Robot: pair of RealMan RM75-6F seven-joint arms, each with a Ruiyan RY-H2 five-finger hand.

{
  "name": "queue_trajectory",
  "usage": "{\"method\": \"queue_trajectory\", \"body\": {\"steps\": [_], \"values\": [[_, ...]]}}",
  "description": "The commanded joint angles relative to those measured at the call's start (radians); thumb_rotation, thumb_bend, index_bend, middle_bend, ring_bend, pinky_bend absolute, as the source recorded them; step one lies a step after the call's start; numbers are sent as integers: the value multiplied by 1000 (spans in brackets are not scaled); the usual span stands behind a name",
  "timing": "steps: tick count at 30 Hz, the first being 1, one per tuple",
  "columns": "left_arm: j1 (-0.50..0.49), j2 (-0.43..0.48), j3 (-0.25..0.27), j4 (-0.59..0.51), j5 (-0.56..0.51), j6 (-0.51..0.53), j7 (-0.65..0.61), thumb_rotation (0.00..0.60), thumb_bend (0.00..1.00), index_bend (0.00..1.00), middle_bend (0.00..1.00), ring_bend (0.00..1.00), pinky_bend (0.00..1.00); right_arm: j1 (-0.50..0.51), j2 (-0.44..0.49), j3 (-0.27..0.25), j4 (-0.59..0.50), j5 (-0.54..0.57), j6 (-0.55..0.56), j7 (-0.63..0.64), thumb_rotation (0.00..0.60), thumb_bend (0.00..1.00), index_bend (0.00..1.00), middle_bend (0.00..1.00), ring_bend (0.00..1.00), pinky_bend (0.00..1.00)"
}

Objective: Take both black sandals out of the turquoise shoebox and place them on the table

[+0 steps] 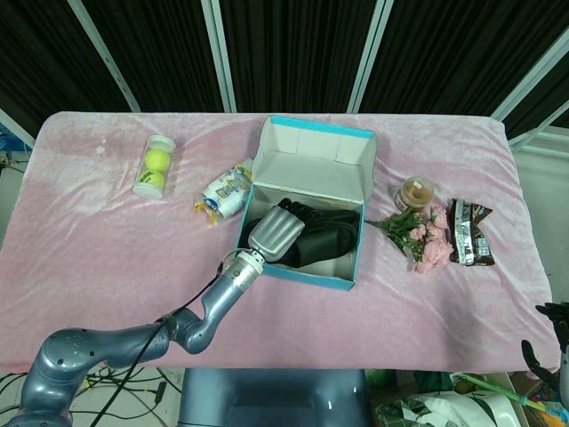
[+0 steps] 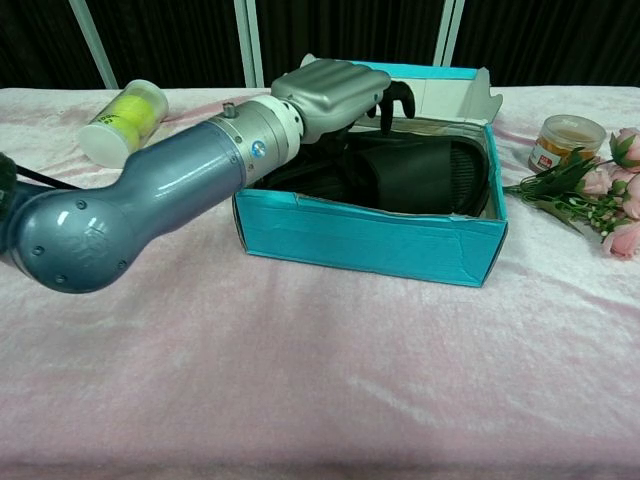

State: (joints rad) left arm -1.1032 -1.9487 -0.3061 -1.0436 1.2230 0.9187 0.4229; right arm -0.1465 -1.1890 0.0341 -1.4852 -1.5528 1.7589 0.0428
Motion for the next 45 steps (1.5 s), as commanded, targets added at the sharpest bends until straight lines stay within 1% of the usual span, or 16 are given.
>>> {"method": "queue_trajectory", "body": {"steps": [1,4,5,8,10,12,17,21,23,28,32,35,40,42,45], "values": [[-34,-62,-12,70,19,16,-22,600,197,279,400,332,381,-9,-1,3,6,8,7,9,600,243,315,266,198,269],[-53,-110,-6,139,61,47,-74,600,257,334,463,405,469,-17,-1,5,11,14,13,16,600,243,315,266,198,269],[-58,-123,-1,159,72,50,-92,600,273,345,475,418,479,-19,-1,5,12,15,14,17,600,243,315,266,198,269],[-71,-151,17,201,118,73,-150,600,376,416,549,497,559,-24,0,7,13,18,15,23,600,243,315,266,198,269],[-69,-165,36,226,165,123,-194,600,439,453,595,542,609,-26,1,9,14,20,16,31,600,243,315,267,198,269],[-62,-177,55,257,209,183,-234,600,468,470,615,562,631,-27,2,10,15,21,14,36,600,243,315,268,198,269],[-31,-169,87,271,265,272,-295,600,483,483,624,566,632,-23,3,14,15,15,11,41,600,243,315,268,198,271],[11,-134,101,234,286,332,-316,600,461,483,612,555,573,-17,2,14,13,7,2,44,600,243,315,268,198,271],[29,-111,101,204,284,344,-313,600,457,481,610,551,566,-13,3,14,12,5,-5,43,600,243,315,268,198,271],[74,-77,76,119,242,351,-256,600,456,479,610,548,569,-9,4,15,12,2,-12,47,600,243,315,268,198,272],[100,-89,44,92,212,388,-202,600,456,478,611,548,574,-11,4,15,15,4,-14,55,600,242,315,268,198,272],[109,-111,11,91,209,443,-215,600,455,475,611,548,574,-13,3,15,19,5,-14,61,600,243,315,268,198,272],[117,-123,-34,83,246,563,-275,600,453,468,609,544,574,-14,2,17,26,7,-17,71,600,243,315,268,198,272],[126,-103,-48,47,259,602,-284,600,451,464,606,539,574,-12,2,18,30,7,-20,75,600,242,315,268,198,272],[154,-50,-62,-36,277,655,-273,600,448,461,602,536,574,-7,1,20,35,7,-27,80,600,243,315,268,199,272]]}}
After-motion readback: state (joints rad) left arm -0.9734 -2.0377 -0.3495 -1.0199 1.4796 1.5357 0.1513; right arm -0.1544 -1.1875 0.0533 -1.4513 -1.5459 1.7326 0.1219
